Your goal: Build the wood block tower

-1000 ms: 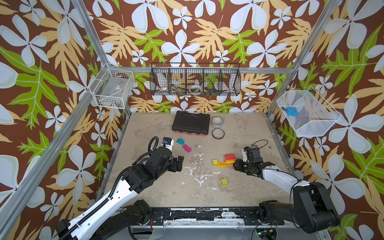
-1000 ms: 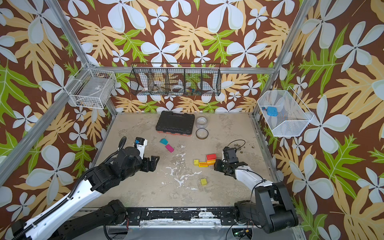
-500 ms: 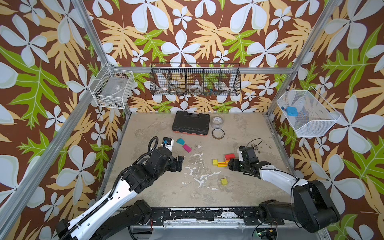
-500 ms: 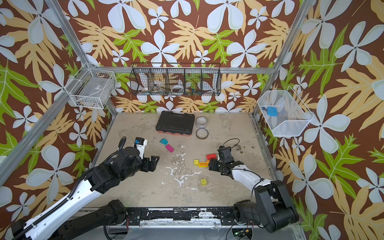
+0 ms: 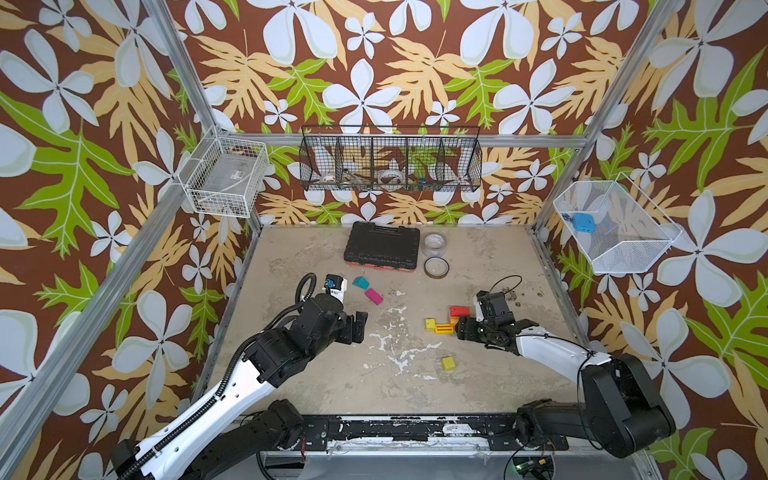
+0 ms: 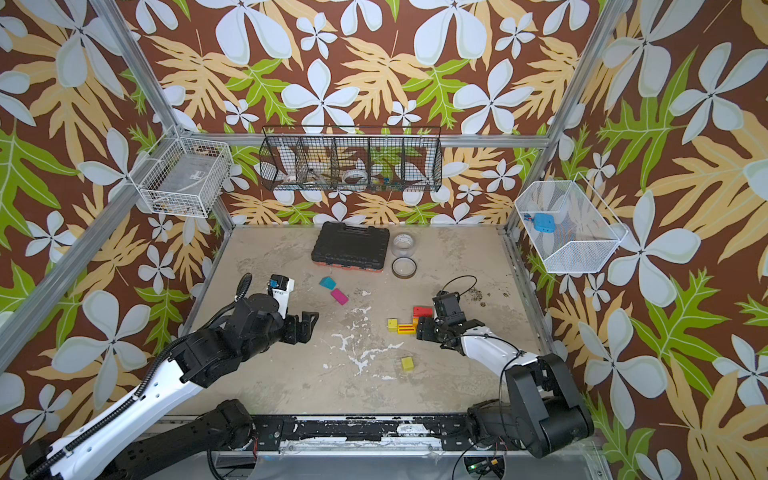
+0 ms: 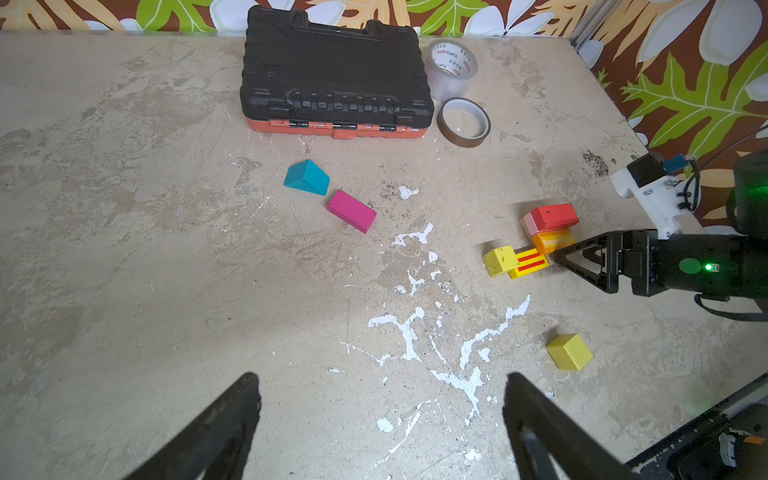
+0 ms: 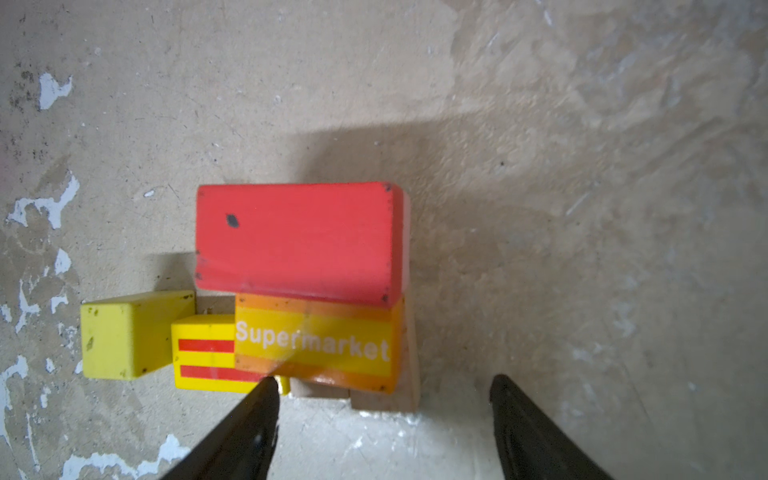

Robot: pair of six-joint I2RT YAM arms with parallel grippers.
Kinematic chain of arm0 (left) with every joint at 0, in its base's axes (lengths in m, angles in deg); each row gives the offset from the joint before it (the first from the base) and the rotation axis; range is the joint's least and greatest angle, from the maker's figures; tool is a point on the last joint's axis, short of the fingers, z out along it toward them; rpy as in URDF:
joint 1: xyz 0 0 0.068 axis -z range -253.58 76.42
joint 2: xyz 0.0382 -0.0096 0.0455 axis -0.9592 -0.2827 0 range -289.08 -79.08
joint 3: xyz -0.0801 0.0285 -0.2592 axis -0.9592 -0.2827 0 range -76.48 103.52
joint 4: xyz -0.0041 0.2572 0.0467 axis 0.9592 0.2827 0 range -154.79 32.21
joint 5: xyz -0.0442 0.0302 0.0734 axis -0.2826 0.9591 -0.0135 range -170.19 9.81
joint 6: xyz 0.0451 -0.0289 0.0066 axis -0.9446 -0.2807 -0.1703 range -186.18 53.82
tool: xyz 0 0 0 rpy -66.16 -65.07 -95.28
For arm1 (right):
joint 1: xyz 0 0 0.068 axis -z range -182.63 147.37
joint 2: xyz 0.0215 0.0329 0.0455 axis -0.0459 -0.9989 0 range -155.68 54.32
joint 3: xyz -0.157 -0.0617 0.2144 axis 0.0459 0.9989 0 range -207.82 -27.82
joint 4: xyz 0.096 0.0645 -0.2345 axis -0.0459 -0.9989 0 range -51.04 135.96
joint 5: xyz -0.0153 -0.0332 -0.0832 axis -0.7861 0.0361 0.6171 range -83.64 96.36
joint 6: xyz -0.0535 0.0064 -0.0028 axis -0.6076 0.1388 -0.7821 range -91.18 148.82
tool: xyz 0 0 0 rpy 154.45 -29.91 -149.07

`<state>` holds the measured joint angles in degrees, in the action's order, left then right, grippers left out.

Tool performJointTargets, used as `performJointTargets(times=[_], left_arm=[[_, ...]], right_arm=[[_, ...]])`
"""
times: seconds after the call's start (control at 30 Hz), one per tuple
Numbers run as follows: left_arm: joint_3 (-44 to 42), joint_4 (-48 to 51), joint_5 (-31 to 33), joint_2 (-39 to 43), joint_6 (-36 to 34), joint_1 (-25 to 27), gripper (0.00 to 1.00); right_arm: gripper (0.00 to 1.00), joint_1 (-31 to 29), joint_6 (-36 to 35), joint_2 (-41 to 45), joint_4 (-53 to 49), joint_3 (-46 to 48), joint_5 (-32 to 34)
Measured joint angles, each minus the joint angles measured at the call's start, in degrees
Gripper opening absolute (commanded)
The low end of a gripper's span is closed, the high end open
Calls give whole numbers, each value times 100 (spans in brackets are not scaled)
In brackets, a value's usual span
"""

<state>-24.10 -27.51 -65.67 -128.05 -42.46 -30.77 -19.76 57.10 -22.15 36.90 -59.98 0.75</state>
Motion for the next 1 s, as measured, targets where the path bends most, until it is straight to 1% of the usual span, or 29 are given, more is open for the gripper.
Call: performJointTargets(times=[0.13, 0.2, 0.27, 0.43, 0.5, 0.53, 0.57, 0.63, 0.67, 0.8, 0.87, 1.0], left_arm=[[0, 0, 0, 0, 0, 0, 92], [0, 0, 0, 0, 0, 0, 93], [0, 0, 0, 0, 0, 0, 93], [0, -2, 0, -2, 0, 0, 92], [0, -2, 0, 0, 0, 0, 92], [0, -2, 0, 0, 0, 0, 92], [0, -2, 0, 7, 0, 0, 93], [0, -2, 0, 22, 0, 0, 92], [0, -2, 0, 33, 0, 0, 92], [0, -2, 0, 59, 0, 0, 92], [0, -2, 0, 59, 0, 0, 92], [0, -2, -2, 68, 0, 0, 92]], right_arm=[[83, -20, 2, 155, -2, 20, 13], [84, -144, 20, 326, -63, 26, 173], [84, -376, 28, 527, -111, 22, 273], [79, -1169, 214, 935, -216, -79, 575], [70, -1390, 299, 887, -275, -164, 625], [60, -1469, 323, 813, -304, -240, 649], [53, -1521, 337, 734, -306, -317, 669], [41, -1528, 455, 527, -304, -501, 710], [37, -1541, 450, 417, -304, -595, 715], [26, -1554, 505, -155, -302, -1051, 748], [24, -1552, 590, -446, -293, -1246, 752], [17, -1552, 619, -957, -323, -1521, 726]])
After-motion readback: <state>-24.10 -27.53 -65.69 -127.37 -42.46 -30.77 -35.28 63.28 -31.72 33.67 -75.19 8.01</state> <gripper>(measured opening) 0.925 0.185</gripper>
